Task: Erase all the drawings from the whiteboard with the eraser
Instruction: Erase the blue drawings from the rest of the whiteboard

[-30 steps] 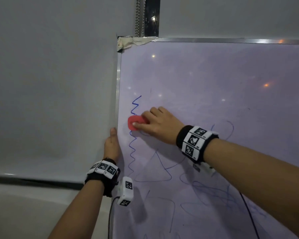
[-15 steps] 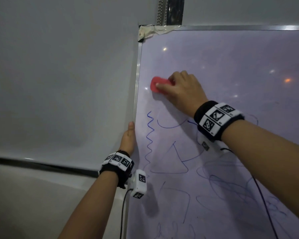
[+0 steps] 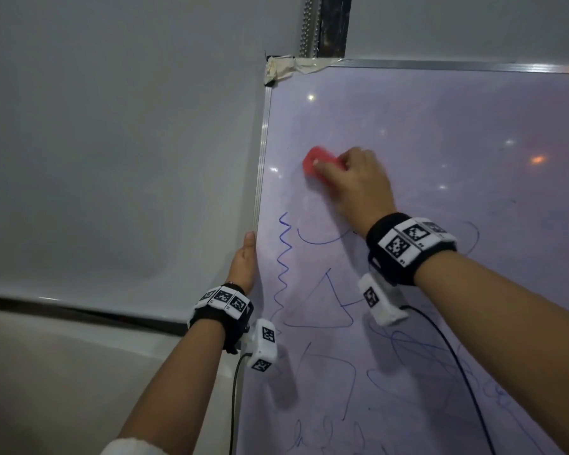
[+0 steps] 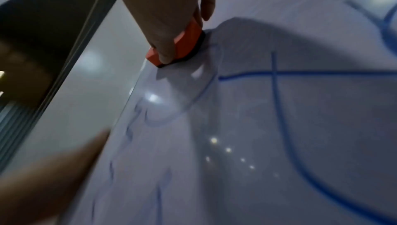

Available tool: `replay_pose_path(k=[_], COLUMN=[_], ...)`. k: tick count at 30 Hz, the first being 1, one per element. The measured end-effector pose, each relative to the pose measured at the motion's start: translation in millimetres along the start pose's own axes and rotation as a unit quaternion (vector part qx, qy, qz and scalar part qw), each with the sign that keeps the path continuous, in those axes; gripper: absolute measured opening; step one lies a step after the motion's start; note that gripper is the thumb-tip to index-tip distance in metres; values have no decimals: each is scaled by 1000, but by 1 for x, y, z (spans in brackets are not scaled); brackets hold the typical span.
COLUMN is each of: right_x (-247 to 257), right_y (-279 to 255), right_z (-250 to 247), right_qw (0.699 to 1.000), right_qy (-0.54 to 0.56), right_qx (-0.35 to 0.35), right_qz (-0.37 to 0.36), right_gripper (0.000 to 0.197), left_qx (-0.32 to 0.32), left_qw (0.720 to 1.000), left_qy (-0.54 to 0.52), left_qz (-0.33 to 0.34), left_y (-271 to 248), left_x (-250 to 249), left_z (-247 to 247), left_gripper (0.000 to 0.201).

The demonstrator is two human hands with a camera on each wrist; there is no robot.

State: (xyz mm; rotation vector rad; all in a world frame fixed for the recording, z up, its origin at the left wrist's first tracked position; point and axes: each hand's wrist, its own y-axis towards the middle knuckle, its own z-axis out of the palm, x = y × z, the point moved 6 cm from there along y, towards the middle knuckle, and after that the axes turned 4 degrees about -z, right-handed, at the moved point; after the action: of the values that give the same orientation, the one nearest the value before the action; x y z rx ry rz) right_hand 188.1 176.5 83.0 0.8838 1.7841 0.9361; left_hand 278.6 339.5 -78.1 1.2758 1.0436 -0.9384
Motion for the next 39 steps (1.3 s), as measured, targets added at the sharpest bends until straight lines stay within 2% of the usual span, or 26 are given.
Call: replay_pose_path(k=[3,4,5,8,9,11,14,17,20,22,23,26,28,30,32,34,35,37,39], right_x=[28,23,13,-14,-10,19,62,54,24,25,35,63,53,32,20,37,53,84,95], right_y=[-23,-21,-15,11,11,-6,-52,-60,-35,-31,-37,-65,-64,-44,-27,-33,-45,-80,-108], right_z=[20,17,13,-6,-4,14,40,35,18,18,23,38,36,28,20,25,33,49,54], right_qw=[976,970,973,999,1000,999,992,989,999,999,999,979,967,982,998,999,998,988,975], right_qy=[-13,-17,-20,-2,2,16,39,33,32,36,34,26,5,-2,18,37,47,45,35], right_qx=[98,105,88,6,-12,-6,71,93,27,-1,2,82,104,72,26,6,20,74,114], right_qz=[-195,-217,-210,-44,-15,-30,-99,-112,-28,5,-17,-184,-233,-176,-58,-20,-41,-128,-189], right_gripper=[29,31,32,34,36,36,34,28,30,30,32,32,36,34,33,25,29,33,32], left_qx=[6,8,7,6,7,7,10,13,3,2,2,5,16,28,24,11,5,0,3], left_qw=[1000,1000,1000,1000,1000,1000,1000,1000,1000,1000,1000,999,999,999,999,999,998,997,998], left_qy=[-1,1,0,-8,-15,-18,-25,-5,3,-1,-2,1,5,-2,-15,-35,-46,-73,-64], left_qz=[2,6,8,6,5,9,14,11,18,22,26,37,40,42,41,38,36,26,28], left_y=[-1,0,0,0,1,1,4,5,5,3,2,-2,-4,-8,-16,-22,-24,-24,-22], left_x=[-1,-2,-1,1,3,3,5,7,6,3,1,-5,-4,3,18,34,41,49,51], left_z=[-1,0,-1,0,0,0,-1,-2,-2,-1,-1,-1,-3,-4,-4,-3,-3,-3,-3], left_gripper=[57,57,57,57,57,56,57,60,60,57,56,55,55,53,51,49,48,46,46])
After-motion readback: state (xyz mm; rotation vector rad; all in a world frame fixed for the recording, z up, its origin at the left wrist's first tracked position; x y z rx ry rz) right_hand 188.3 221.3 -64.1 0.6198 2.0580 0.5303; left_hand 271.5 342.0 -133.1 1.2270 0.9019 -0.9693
